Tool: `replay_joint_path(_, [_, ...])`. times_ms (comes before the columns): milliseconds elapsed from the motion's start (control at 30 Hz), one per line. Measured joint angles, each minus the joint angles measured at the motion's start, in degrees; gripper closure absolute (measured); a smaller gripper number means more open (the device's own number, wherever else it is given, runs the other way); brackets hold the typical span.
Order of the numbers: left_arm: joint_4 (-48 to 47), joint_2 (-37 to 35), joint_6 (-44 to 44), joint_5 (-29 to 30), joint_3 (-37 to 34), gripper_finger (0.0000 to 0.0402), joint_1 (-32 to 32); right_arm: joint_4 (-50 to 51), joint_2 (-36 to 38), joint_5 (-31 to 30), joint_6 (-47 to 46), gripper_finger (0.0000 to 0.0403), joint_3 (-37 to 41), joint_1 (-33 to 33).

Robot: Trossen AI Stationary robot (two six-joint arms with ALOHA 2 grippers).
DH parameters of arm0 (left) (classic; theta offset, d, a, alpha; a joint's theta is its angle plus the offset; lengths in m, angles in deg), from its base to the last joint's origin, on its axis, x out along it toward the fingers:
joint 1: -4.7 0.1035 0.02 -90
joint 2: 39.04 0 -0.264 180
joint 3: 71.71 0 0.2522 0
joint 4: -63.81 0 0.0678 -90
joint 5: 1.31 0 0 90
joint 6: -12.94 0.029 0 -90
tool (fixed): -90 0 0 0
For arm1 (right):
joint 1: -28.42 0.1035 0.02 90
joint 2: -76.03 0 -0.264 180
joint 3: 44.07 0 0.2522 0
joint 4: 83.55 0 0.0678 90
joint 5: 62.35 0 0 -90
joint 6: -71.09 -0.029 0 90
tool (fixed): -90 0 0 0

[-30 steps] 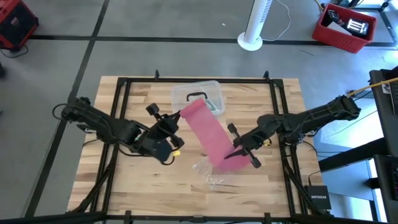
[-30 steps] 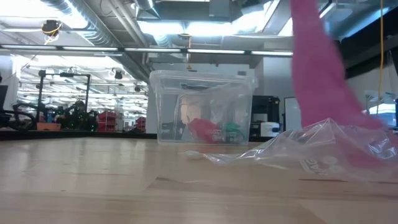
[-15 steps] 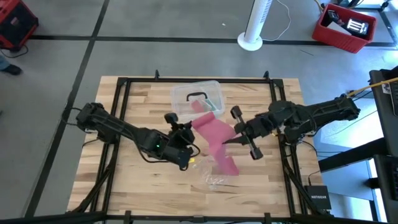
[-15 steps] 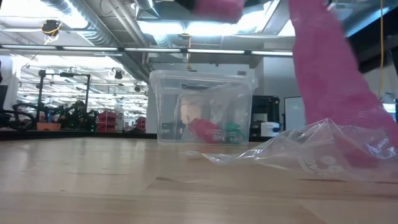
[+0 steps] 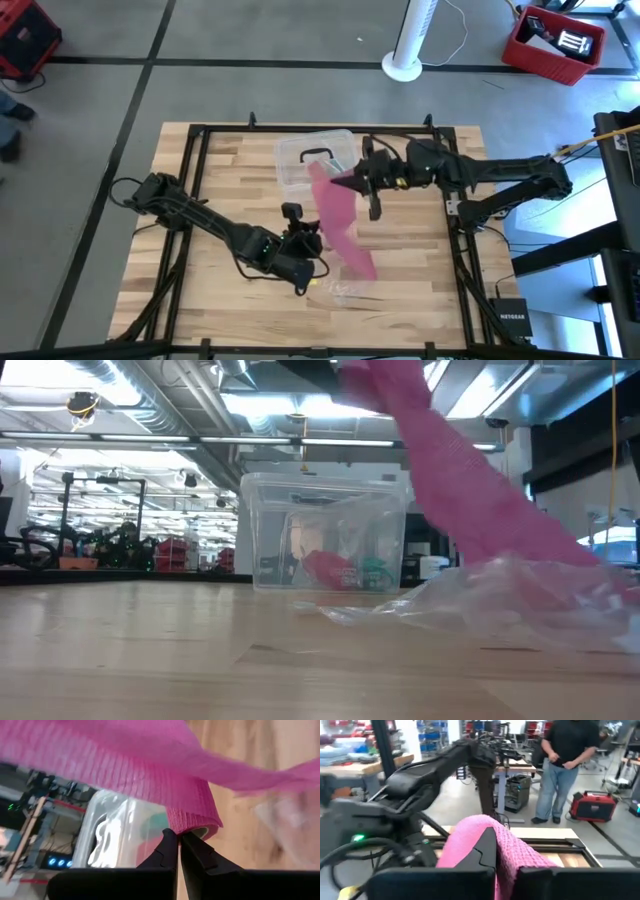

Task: Roll bandage
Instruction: Roll the pink bandage

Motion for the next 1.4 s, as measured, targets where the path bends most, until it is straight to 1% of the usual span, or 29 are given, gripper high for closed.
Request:
replay_joint_path(133, [3.12, 0.12, 2.64, -0.98, 0.01, 0.0401, -0.15, -0.55, -1.99, 0.11, -2.46, 0.0396, -0.02, -0.43])
replay_joint_path(233, [4.96, 0.12, 4.31, -2.2, 0.01, 0.0401, -0.18, 0.67, -4.14, -0.7, -2.58, 0.0373, -0.04, -0.4])
replay_joint_path(300, [4.86, 0.12, 4.36, -2.65, 0.01, 0.0401, -0.41, 2.18, -5.37, -1.58, -2.6, 0.034, -0.04, -0.39])
replay_joint_path(400, [4.77, 0.12, 3.03, -3.23, 0.01, 0.0401, -0.57, 5.12, -6.83, -1.73, -2.07, 0.0277, -0.04, -0.43])
replay_joint_path(533, [4.58, 0.12, -0.1, -5.47, -0.01, 0.0401, -0.73, 11.25, -8.61, -1.89, 0.53, 0.0196, -0.02, -0.41])
replay_joint_path(633, [4.61, 0.12, -3.62, -7.14, -0.08, 0.0401, -0.75, 14.76, -8.68, -1.93, 1.5, 0.0151, -0.02, -0.41])
replay_joint_path(733, [4.5, 0.12, -9.16, -7.85, -1.28, 0.0401, -0.68, 17.58, -8.63, -1.67, 1.88, 0.0123, -0.02, -0.41])
replay_joint_path(833, [5.88, 0.12, -15.17, -9.77, -3.93, 0.0401, -0.64, 20.01, -8.63, -0.85, 1.34, 0.0108, -0.02, -0.39])
replay_joint_path(967, [9.05, 0.14, -22.17, -11.81, -8.12, 0.0401, -0.64, 22.0, -8.61, -0.27, -0.99, 0.0105, 0.0, -0.37])
replay_joint_path(1067, [11.87, 0.14, -24.87, -12.92, -10.64, 0.0401, -0.36, 22.47, -8.61, 2.74, -2.81, 0.0105, -0.02, -0.39])
replay_joint_path(1133, [14.6, 0.14, -24.7, -13.9, -11.83, 0.0401, -0.29, 22.59, -8.64, 4.89, -2.93, 0.0104, -0.02, -0.38])
replay_joint_path(1233, [18.59, 0.14, -22.39, -14.74, -12.91, 0.0401, -0.31, 23.5, -8.92, 5.16, -2.61, 0.0104, 0.0, -0.32])
replay_joint_path(1333, [19.21, 0.14, -21.62, -15.04, -13.15, 0.0401, -0.31, 25.12, -9.25, 6.48, -2.92, 0.0104, 0.0, -0.33])
replay_joint_path(1400, [19.17, 0.14, -21.62, -15.04, -13.15, 0.0401, -0.31, 28.15, -9.28, 7.76, -3.04, 0.0104, 0.0, -0.36])
